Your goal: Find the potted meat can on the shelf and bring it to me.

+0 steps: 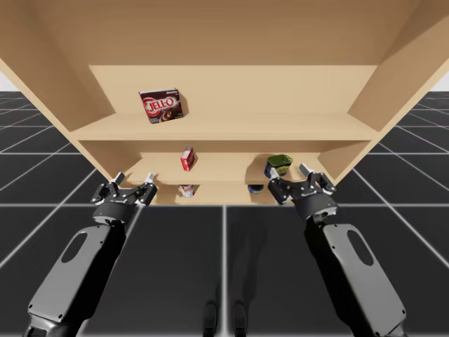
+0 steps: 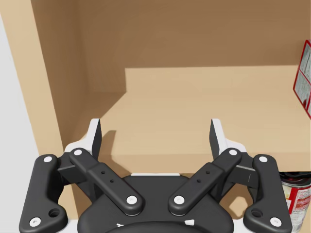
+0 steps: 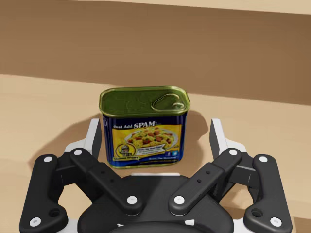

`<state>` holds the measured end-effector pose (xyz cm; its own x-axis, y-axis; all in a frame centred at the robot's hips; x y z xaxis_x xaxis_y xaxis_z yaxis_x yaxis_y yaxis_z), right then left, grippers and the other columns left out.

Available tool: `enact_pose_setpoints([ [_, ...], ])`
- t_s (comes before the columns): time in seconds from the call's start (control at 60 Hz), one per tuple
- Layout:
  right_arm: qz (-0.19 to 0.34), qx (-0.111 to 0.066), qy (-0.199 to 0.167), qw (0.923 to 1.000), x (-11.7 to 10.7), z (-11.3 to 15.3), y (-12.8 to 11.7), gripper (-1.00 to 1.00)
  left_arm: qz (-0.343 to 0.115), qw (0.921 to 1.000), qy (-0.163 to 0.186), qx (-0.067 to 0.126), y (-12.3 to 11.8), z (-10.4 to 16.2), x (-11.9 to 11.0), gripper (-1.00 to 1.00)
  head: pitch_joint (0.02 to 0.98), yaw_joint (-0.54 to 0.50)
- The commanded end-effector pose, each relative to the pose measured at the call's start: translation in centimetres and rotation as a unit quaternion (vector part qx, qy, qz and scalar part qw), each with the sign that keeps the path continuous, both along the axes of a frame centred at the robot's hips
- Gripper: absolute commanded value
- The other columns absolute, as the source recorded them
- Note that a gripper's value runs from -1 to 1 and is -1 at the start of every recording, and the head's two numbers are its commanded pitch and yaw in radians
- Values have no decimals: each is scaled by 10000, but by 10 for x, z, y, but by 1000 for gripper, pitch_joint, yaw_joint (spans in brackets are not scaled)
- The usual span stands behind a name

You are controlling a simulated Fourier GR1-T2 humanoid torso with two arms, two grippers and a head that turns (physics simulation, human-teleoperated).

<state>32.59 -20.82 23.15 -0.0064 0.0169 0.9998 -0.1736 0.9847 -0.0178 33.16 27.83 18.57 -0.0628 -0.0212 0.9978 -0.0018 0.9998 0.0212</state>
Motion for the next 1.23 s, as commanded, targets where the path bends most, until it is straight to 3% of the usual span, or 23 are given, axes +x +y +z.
enact_pose_setpoints([
  [0.017,-22,-113,147,9998,13,-5,7,-1000,13,10000,4,-12,1,0,0,-1000,541,-298],
  [0.4,-142,-226,414,9988,50,-17,11,-1000,39,10000,-11,6,2,1,-1,-1000,547,-297],
  [0.5,-245,-342,473,9980,60,-22,10,-1000,34,10000,-12,9,2,0,-1,-1000,545,-296],
  [0.617,-244,-321,516,9978,64,-26,10,-975,33,10000,-12,8,2,0,-1,-1000,542,-295],
  [0.633,-320,-377,460,9977,64,-27,10,-592,33,10000,-12,8,2,0,-1,-1000,542,-294],
  [0.65,-337,-398,436,9977,64,-28,10,-330,33,10000,-12,7,2,0,-1,-1000,542,-294],
  [0.667,-293,-381,471,9977,64,-28,9,766,34,10000,-13,6,2,0,-1,-1000,541,-294],
  [0.683,-286,-355,465,9979,63,-28,8,993,35,10000,-14,6,2,0,-1,-1000,541,-293],
  [0.933,-329,-372,241,9985,33,-12,-6,1000,38,10000,-17,-7,3,0,0,-1000,531,-284],
  [1.233,-287,-395,-255,9985,-30,7,-7,1000,30,10000,-9,-6,3,0,0,-1000,529,-276],
])
